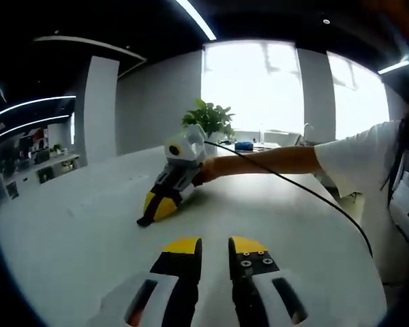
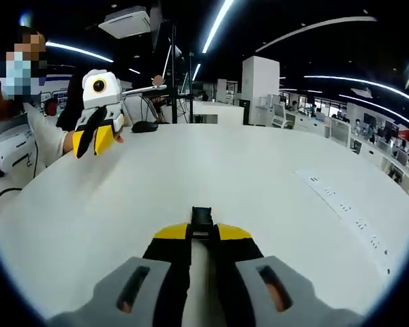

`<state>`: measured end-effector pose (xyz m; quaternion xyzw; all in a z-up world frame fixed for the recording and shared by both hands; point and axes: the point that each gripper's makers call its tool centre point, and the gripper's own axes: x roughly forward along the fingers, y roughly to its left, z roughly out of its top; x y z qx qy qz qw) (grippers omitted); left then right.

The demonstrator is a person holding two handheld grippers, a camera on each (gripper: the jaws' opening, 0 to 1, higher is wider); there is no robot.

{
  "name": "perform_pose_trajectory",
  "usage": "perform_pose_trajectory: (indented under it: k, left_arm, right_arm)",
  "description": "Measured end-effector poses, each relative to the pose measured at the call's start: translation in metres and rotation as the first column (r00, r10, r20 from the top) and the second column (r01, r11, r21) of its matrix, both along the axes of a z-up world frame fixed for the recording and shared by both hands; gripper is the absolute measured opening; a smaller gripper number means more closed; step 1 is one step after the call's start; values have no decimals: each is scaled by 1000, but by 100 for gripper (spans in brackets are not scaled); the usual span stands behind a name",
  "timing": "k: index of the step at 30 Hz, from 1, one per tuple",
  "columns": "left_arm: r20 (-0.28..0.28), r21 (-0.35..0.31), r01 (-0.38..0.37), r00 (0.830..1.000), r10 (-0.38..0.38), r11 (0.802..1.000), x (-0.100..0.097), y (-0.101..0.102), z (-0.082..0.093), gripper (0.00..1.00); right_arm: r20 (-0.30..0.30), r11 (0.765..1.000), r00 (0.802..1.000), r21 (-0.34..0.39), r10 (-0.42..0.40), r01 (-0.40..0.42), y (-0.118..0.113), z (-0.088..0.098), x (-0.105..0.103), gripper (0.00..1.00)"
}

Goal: Snap the two parts of the plastic buckle together until the buckle closes and remains connected.

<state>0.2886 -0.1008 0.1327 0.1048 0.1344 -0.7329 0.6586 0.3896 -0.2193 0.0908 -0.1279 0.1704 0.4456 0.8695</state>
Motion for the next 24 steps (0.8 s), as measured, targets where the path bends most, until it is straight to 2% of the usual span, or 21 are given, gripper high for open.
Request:
perform_pose_trajectory:
  k: [15,19,24]
  left_arm:
    - [-5,3,8,1000,-8,1000,1,-1,-1,15]
    - [-4,2,7,1000,-7,1000,1,-1,0,15]
    - [-11,1,6,1000,-6,1000,3,-1,-1,15]
  right_arm:
    - [-8,1000,1000,0,-4,4,1,0,1,14]
    - [-15,1000,1000,-2,-9,9,1,0,0,18]
    - [-13,999,1000,38,-13,13,3,4,-1,21]
